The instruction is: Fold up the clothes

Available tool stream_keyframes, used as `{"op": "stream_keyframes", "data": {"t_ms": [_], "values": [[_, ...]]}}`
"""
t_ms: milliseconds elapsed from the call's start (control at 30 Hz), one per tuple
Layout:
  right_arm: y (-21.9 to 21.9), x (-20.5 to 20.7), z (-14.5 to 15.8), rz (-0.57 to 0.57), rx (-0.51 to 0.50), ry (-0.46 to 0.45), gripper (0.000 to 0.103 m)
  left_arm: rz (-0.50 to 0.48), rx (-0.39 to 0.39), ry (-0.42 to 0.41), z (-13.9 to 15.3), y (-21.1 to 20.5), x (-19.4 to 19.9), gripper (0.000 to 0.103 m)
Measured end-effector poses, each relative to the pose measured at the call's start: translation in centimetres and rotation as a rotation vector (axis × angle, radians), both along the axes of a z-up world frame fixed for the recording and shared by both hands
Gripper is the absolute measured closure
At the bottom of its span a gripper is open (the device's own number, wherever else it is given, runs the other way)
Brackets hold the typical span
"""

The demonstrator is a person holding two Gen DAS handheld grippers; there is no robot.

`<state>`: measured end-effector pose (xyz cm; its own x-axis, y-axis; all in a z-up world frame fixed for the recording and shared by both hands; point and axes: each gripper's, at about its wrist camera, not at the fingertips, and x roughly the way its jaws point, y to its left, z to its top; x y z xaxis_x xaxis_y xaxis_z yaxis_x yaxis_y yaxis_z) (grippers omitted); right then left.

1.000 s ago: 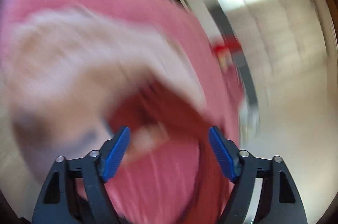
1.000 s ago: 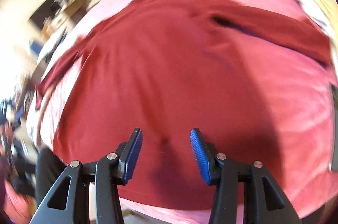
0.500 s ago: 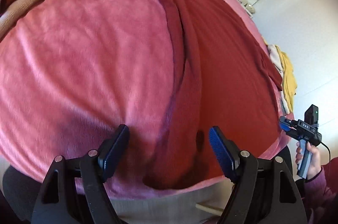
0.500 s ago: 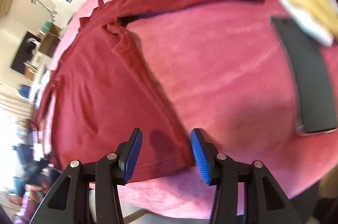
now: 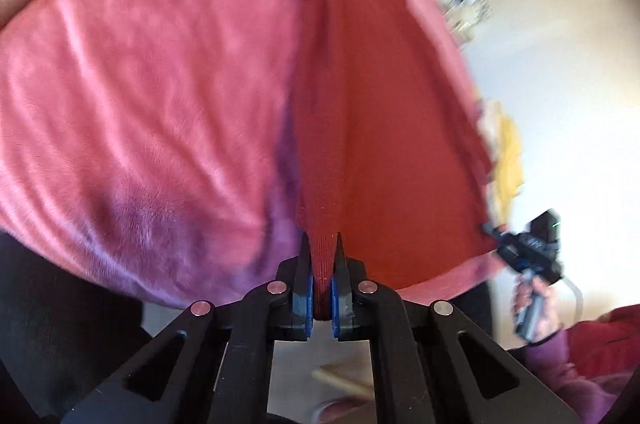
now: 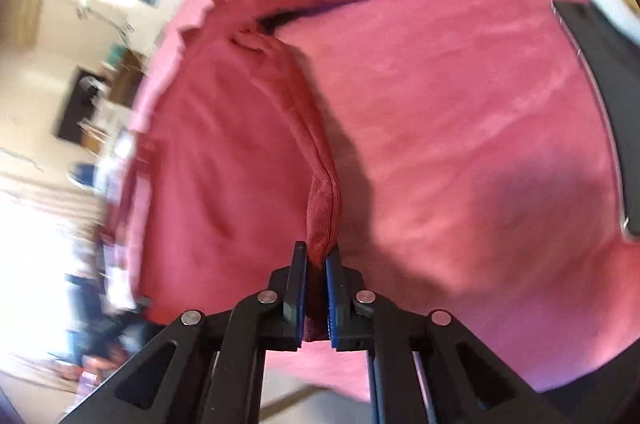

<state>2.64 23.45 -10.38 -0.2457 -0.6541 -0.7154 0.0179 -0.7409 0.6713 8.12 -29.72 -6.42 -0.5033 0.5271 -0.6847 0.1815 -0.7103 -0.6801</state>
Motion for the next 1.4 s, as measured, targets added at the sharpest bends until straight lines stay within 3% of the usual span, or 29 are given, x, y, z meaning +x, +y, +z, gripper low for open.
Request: {"op": "stream_keyframes", "data": {"t_ms": [100,167,233,333,400,467,533,633,733,833,933,1033,1100,1133,1200,1267,1400], "values": [[1.1,0.6,3.1,-0.032,-0.181,0.035,0.096,0.068,0.039,0.081,3.1,-1.0,2.0,0.097],[1.8,1.0,4.1,-0.040,-0.176,0.042,0.096,0.093,0.023,0.054,3.0,-1.3,2.9,0.097],[1.7,0.6,2.2,-0.027,-0.098,0.005,0.096,0.119,0.000,-0.030,0.6,-2.4,3.9,0.097],[2.2,0.5,-4.2,-0.026,0.053,-0.148,0.096,0.163,-0.025,-0.187,-3.8,-2.8,4.1,0.095],[2.8,1.0,-5.3,-0.053,0.020,-0.167,0.096,0.131,-0.077,-0.204,-3.8,-2.2,4.1,0.093],[3.4,1.4,-5.3,-0.081,-0.035,-0.162,0.088,0.080,-0.133,-0.196,-2.7,-1.3,4.2,0.081],[3.8,1.8,-3.1,-0.091,0.077,-0.097,0.081,0.067,-0.192,-0.196,-1.7,-1.1,4.6,0.078],[4.0,2.2,1.3,-0.131,0.320,0.077,0.075,0.174,-0.253,-0.153,0.1,-2.5,5.9,0.071],[2.1,1.5,3.9,-0.087,0.313,0.220,0.075,0.297,-0.275,-0.042,2.0,-3.7,6.8,0.060],[-2.7,-1.3,4.5,0.027,0.219,0.299,0.074,0.259,-0.265,0.042,2.7,-2.1,3.6,0.055],[-8.1,-4.7,4.1,0.122,0.188,0.350,0.074,0.181,-0.308,0.107,2.6,1.2,-1.2,0.054],[-13.2,-9.3,1.5,0.168,0.181,0.316,0.074,0.116,-0.374,0.120,0.6,2.9,-6.3,0.054],[-15.2,-12.1,-1.0,0.173,0.223,0.241,0.075,0.121,-0.455,0.075,-1.2,3.6,-10.1,0.054],[-15.2,-13.2,-2.4,0.148,0.238,0.190,0.080,0.132,-0.475,0.044,-1.9,3.1,-10.2,0.054],[-13.2,-14.0,-3.4,0.098,0.136,0.129,0.080,0.152,-0.471,0.038,-2.3,2.4,-9.8,0.054],[-9.9,-13.8,-2.1,0.048,0.042,0.131,0.075,0.160,-0.443,0.069,-1.8,2.1,-9.1,0.053],[0.8,-12.7,2.3,-0.137,0.046,0.208,0.075,0.157,-0.363,0.158,-0.8,3.5,-10.1,0.050]]}}
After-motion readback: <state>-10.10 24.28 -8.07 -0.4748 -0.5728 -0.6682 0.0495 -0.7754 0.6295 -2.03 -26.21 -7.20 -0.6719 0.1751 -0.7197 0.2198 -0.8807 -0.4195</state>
